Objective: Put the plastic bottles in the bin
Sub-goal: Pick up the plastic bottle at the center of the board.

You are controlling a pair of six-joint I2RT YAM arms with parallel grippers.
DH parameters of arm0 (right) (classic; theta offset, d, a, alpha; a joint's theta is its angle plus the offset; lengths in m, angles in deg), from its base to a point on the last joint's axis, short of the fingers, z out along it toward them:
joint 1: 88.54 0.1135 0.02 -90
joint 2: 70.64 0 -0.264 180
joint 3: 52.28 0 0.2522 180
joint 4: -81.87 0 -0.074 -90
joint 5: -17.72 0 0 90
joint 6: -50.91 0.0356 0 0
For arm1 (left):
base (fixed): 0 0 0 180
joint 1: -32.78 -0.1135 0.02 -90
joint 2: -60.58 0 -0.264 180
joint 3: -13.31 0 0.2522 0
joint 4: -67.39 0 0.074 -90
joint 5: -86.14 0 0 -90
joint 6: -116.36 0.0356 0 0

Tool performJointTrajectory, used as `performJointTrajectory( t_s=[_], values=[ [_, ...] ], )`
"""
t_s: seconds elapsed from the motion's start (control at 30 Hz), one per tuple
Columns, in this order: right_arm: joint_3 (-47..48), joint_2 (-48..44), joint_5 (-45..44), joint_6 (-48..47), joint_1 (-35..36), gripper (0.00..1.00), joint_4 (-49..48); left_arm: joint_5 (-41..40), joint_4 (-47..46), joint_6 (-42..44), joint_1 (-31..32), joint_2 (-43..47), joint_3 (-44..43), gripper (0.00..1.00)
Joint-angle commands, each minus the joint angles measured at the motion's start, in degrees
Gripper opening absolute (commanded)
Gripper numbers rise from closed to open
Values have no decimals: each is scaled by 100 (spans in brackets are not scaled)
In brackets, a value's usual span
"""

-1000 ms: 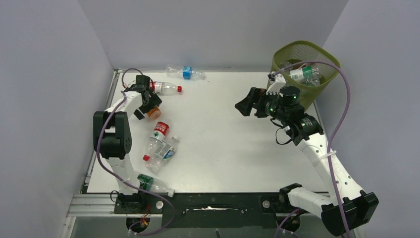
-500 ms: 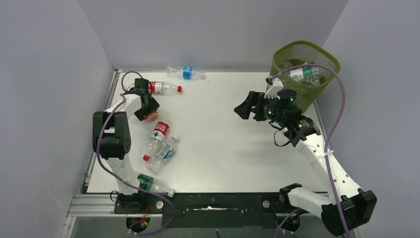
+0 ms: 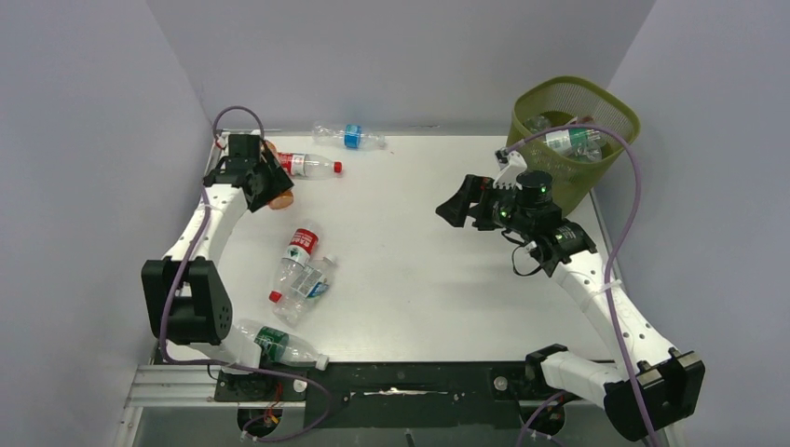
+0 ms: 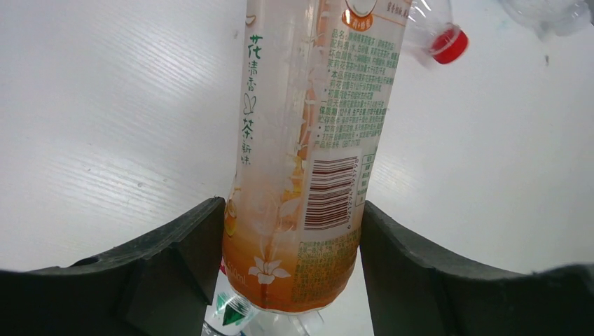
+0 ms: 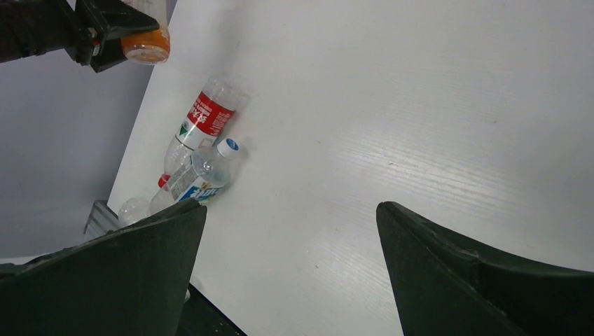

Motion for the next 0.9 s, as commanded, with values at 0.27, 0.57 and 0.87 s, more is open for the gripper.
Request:
performJointTrajectory(
  t_s=[0.27,0.57,0.87],
  values=[
    [-64,147,645,533,55,99,-914,3182,-377,361,141,1077,197,62],
    [3,373,1003,912,33,99,-1396,4685,-1291,193,1126,1241,674,62],
    [187,524,1336,1282,-268,100,-1809,5474,-1935,19,2009,1309,851,62]
  ],
)
